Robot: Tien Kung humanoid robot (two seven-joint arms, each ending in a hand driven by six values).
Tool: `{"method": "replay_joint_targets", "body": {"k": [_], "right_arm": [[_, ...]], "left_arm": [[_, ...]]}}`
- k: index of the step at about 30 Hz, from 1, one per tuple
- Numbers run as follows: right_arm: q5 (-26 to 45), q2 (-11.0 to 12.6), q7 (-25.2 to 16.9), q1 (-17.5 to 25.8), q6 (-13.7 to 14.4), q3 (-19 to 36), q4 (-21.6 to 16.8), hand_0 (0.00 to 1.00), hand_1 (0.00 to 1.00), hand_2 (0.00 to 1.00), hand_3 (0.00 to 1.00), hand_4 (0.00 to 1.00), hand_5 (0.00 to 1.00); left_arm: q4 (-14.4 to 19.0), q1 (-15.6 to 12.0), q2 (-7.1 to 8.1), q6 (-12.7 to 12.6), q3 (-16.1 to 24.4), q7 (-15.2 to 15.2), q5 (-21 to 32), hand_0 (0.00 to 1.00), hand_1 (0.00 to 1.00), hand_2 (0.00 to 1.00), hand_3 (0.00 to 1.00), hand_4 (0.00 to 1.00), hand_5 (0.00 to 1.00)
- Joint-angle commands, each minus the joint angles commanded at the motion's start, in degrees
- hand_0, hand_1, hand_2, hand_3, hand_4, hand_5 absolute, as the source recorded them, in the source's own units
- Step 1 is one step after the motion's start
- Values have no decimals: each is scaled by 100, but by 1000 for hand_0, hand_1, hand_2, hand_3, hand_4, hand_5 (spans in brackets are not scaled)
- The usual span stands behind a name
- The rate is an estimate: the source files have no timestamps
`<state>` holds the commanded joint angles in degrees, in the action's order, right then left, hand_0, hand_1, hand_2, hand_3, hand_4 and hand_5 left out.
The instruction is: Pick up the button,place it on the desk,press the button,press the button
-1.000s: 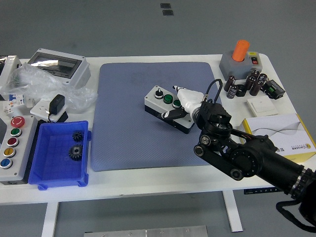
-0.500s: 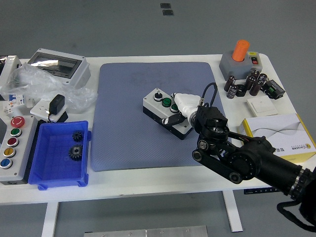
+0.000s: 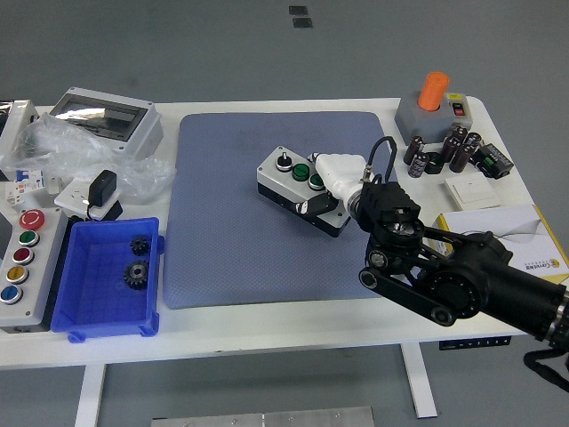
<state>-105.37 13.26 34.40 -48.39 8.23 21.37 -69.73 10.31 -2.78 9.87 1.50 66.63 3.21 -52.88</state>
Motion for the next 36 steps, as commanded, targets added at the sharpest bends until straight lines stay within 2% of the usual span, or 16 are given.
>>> {"method": "replay_joint_targets", "body": {"k": [1,6,7,12,13,14,18,19,24,25,30,31,36], "right_arm": [[6,88,-115,-89,115,-121,-55,200,435,397,450,361,2],[103,406,-861,-455,805,-802,-118,200,435,397,450,361,2],[147,436,-1017,-499,938,-933,-90,213,450,413,437,256,2],[367,492,-1703,-610,1483,-1446,43,213,450,413,437,256,2],[395,494,-1831,-620,1564,-1524,65,278,460,424,414,203,2],[437,492,-1961,-627,1626,-1603,90,278,460,424,414,203,2],[627,481,-2349,-644,1723,-1851,152,278,460,424,414,203,2],[684,480,-2397,-644,1731,-1905,160,604,520,428,418,196,2],[923,467,-2558,-605,1694,-2073,220,604,520,428,418,196,2],[927,464,-2574,-594,1672,-2081,229,670,546,442,412,188,2],[784,452,-2539,-583,1574,-2099,243,670,546,442,412,188,2],[733,450,-2522,-587,1547,-2100,242,728,642,571,403,174,2],[326,440,-2394,-629,1368,-2082,241,728,642,571,403,174,2]], "left_arm": [[0,5,3,-1,-2,-1,-1,648,660,614,621,610,277],[0,37,20,-8,9,6,-22,648,660,614,621,610,277],[0,41,21,-10,18,14,-32,648,660,614,620,609,278],[0,53,19,-20,57,66,-80,648,660,614,620,609,278],[0,55,19,-22,60,72,-85,648,660,614,619,607,279],[0,58,20,-23,58,75,-86,648,660,614,619,607,279],[0,74,25,-27,49,77,-89,648,660,614,619,607,279],[0,79,27,-27,50,77,-92,648,660,613,619,606,279],[0,99,36,-32,93,92,-129,648,660,613,619,606,279],[0,102,36,-34,115,104,-147,647,660,613,618,604,282],[0,98,31,-48,210,173,-230,647,660,613,618,604,282],[0,96,31,-50,227,185,-245,647,660,613,618,601,285],[0,98,44,-64,302,223,-302,647,660,613,618,601,285]]}}
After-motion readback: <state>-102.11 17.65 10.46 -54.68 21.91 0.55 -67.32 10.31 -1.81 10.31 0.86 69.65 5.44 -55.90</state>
